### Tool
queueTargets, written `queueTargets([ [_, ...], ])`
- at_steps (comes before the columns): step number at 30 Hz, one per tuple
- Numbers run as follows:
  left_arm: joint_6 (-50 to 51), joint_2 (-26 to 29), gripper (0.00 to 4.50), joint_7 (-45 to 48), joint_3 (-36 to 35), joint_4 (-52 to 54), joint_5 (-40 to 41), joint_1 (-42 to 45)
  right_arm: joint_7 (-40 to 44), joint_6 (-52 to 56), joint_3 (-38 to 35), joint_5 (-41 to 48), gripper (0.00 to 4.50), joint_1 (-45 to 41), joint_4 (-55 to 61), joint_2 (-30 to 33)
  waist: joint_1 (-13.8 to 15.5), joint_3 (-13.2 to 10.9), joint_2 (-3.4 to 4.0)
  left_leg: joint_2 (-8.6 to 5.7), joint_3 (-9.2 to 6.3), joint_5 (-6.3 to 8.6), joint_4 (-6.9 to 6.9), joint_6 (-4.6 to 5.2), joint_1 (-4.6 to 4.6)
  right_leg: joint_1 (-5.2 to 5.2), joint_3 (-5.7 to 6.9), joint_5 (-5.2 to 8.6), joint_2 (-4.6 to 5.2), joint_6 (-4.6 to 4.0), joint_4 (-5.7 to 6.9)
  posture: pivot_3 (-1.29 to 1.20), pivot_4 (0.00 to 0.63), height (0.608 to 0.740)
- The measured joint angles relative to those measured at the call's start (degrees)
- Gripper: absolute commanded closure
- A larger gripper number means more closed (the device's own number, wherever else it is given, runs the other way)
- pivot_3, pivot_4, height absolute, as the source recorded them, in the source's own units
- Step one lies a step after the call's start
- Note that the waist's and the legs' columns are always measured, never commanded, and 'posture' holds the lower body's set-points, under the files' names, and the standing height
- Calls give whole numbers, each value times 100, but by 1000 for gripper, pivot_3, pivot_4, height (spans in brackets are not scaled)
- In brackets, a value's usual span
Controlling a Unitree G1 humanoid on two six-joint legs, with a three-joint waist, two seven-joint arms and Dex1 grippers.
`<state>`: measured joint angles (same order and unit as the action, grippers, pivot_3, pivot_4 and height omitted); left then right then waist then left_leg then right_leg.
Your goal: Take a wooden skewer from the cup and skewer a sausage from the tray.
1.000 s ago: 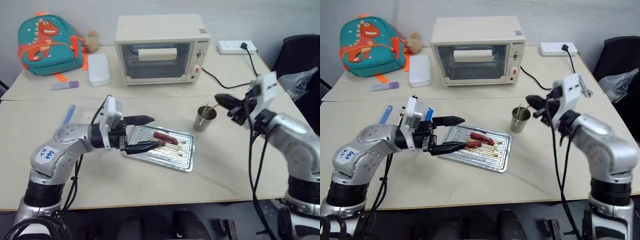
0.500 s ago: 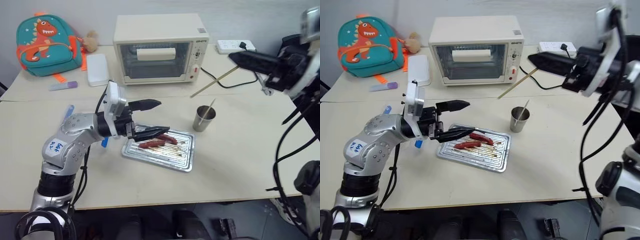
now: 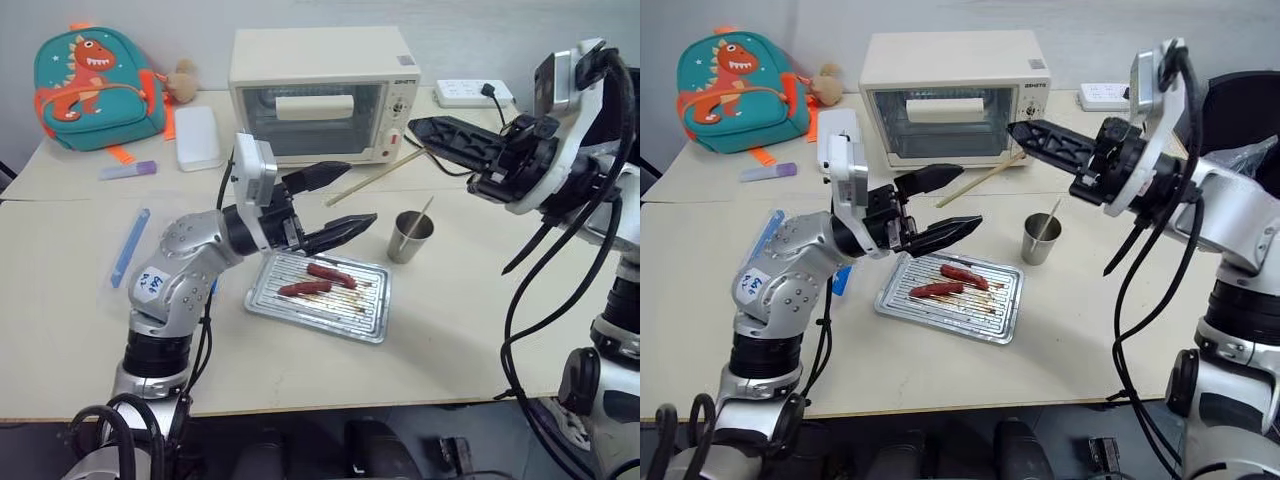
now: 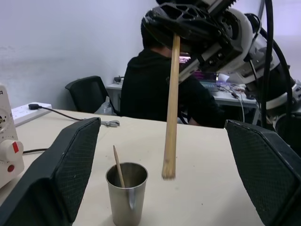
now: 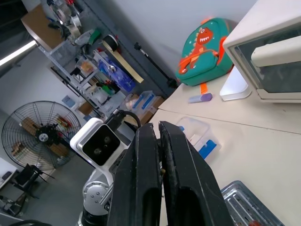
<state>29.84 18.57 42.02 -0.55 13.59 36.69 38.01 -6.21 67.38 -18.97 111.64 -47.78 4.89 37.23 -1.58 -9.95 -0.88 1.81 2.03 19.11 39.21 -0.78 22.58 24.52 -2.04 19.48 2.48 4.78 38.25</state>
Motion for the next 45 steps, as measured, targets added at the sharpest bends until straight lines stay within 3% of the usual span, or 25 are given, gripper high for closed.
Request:
queueTargets([
  [4,0,-139,1586,-119,53,-8,-3,-1,-90,-125,1,0,4500,157,214,-161,-1,0,0,0,0,0,0,0,2,1,0,0,0,0,-2,0,150,740],
  [18,11,-199,1586,-234,53,72,5,-4,-237,-334,1,1,4500,207,369,-272,-1,0,0,0,0,0,0,0,1,1,0,0,0,0,-2,0,150,740],
  [22,11,-246,2208,-309,12,128,16,-3,-275,-344,1,1,4500,208,369,-283,-1,0,0,0,0,0,0,0,1,1,0,0,0,0,-3,0,150,740],
  [29,15,-291,3974,-279,-50,128,105,-4,-299,-353,0,1,4500,207,351,-284,-1,0,0,0,0,0,0,0,1,1,0,0,0,0,-3,0,150,740],
  [40,25,-158,3974,-143,-12,146,137,-32,-236,-243,0,43,4500,196,166,-285,-1,0,0,0,0,0,-1,0,1,1,0,0,0,0,-4,0,150,740],
  [43,13,-211,4441,-141,-5,142,139,-31,-238,-260,-13,39,4500,193,149,-289,2,0,0,0,0,0,-1,0,2,0,0,0,1,0,-4,0,150,740],
  [45,1,-267,4478,-129,9,138,145,-31,-240,-287,-47,36,4500,181,121,-327,2,0,0,-1,0,0,-1,0,2,0,0,0,1,0,-5,0,150,740],
])
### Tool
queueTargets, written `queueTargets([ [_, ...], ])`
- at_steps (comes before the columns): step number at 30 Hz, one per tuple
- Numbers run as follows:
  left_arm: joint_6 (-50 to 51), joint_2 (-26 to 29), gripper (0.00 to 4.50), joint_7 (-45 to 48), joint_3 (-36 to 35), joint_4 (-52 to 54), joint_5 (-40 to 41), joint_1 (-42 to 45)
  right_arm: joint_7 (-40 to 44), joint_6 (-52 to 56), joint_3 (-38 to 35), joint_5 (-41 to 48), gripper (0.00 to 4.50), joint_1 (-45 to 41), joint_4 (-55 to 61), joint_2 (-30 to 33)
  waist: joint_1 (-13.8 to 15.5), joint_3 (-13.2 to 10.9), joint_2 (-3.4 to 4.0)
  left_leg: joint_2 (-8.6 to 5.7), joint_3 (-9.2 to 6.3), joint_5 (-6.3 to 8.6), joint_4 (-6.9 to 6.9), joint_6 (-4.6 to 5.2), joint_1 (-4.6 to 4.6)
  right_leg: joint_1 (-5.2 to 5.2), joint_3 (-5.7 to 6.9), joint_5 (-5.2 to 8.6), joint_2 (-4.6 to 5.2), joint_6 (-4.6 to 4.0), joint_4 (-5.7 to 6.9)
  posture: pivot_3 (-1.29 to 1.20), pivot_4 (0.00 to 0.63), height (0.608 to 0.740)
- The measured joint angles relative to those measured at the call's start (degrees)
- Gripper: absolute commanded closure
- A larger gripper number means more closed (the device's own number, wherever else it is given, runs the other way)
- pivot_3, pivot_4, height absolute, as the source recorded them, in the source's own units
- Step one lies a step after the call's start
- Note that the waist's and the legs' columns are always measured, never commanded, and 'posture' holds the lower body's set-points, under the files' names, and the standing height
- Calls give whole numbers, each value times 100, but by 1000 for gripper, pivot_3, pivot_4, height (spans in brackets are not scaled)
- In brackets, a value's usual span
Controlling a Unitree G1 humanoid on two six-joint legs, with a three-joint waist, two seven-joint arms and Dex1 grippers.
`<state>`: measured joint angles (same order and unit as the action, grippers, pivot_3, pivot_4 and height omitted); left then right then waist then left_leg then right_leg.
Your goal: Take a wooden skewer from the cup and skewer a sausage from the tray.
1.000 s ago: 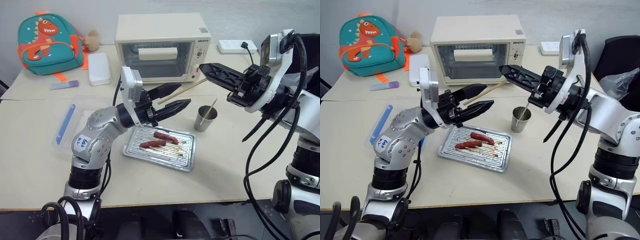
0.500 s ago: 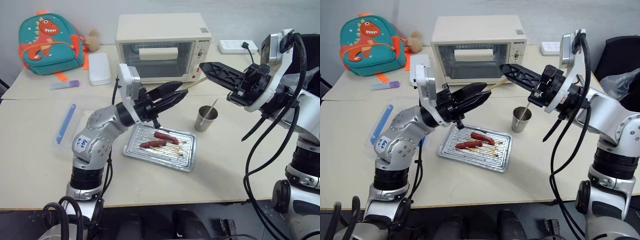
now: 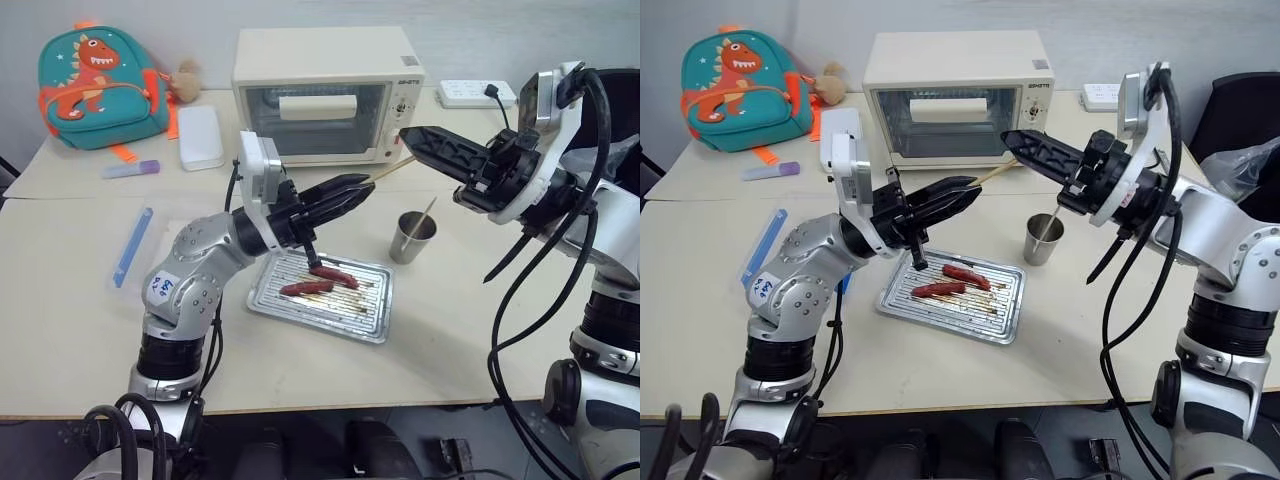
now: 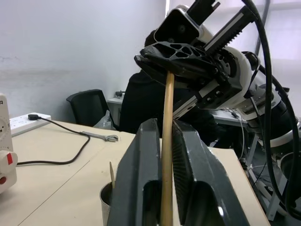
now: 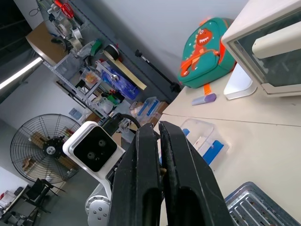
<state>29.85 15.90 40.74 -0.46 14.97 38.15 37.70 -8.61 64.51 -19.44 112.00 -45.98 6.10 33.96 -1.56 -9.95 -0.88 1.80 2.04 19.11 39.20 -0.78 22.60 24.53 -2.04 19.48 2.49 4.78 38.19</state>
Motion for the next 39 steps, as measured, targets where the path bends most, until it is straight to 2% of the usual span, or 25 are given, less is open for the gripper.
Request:
queueTargets([
  [2,-5,1,4478,4,0,-2,-2,2,0,3,-6,0,4500,0,0,-4,-1,0,0,0,0,0,0,0,0,0,0,0,0,0,0,0,150,740],
  [4,-14,8,4500,11,0,-4,-9,3,0,9,-7,-1,3994,0,0,-4,-1,0,0,0,0,0,0,0,0,0,0,0,0,0,0,0,150,740],
  [5,-45,27,4500,11,-11,-9,-26,7,0,25,-9,-11,3890,0,0,-4,-1,0,0,0,0,0,0,0,0,0,0,0,0,0,0,0,150,740],
  [10,-112,241,4500,7,-145,-122,-67,19,57,100,-82,-10,2602,1,8,63,-3,0,0,1,0,0,-2,0,0,1,0,0,-1,0,-2,0,150,740],
  [12,-85,441,4500,47,-168,-123,-64,13,92,198,13,-8,2096,0,11,451,-1,-1,1,1,0,0,-3,0,2,1,0,0,0,0,-6,0,150,740],
  [16,124,1152,4500,268,-405,44,3,-205,383,351,331,-248,2096,-96,62,1235,-10,-2,3,2,-1,0,-7,0,2,2,0,0,-1,0,-14,0,150,740],
  [19,433,1962,4500,632,-660,384,173,-703,1315,480,818,-1563,2096,-280,633,1861,-50,-7,12,8,-1,0,-22,0,-2,6,-4,0,-9,-1,-19,0,150,740],
  [21,679,2578,4500,919,-997,639,335,-1161,2165,328,1501,-2800,2096,-257,1260,2244,-55,-7,12,14,-6,1,-26,0,-4,6,-2,1,-13,-2,-27,0,150,740],
  [24,968,3356,4500,1277,-1619,940,563,-1801,3034,-208,2546,-4445,2096,-13,1820,2382,-38,-8,11,7,-7,2,-24,-1,-5,5,-2,2,-3,-4,-45,0,150,740],
  [28,1178,3819,4500,1509,-2340,1225,862,-2464,3780,-1066,3519,-6119,2096,142,2081,2304,26,-11,12,-7,-14,2,-17,0,-2,1,1,2,17,-3,-48,0,150,740],
  [32,1279,3930,4500,1537,-2813,1464,950,-3008,4185,-1697,4082,-7235,2096,252,2082,1940,-8,-11,11,-6,-13,3,-22,0,-4,2,1,2,16,-4,-46,0,150,740],
  [33,1296,3934,4500,1543,-2985,1531,948,-3236,4352,-1925,4316,-7581,1839,266,2074,1789,-27,-12,12,-5,-11,2,-25,-1,-6,6,0,2,14,-4,-43,0,150,740],
  [35,1318,3937,4500,1545,-3158,1604,948,-3443,4537,-2097,4502,-7880,1648,275,2023,1586,-45,-12,12,-2,-11,1,-26,-2,-7,7,0,2,10,-4,-42,0,150,740],
  [39,1352,3938,4500,1468,-3535,1651,948,-3757,4860,-2418,4751,-8443,552,205,1695,1059,-47,-11,11,-3,-9,1,-25,-2,-14,2,-1,2,10,-4,-39,0,150,740],
])
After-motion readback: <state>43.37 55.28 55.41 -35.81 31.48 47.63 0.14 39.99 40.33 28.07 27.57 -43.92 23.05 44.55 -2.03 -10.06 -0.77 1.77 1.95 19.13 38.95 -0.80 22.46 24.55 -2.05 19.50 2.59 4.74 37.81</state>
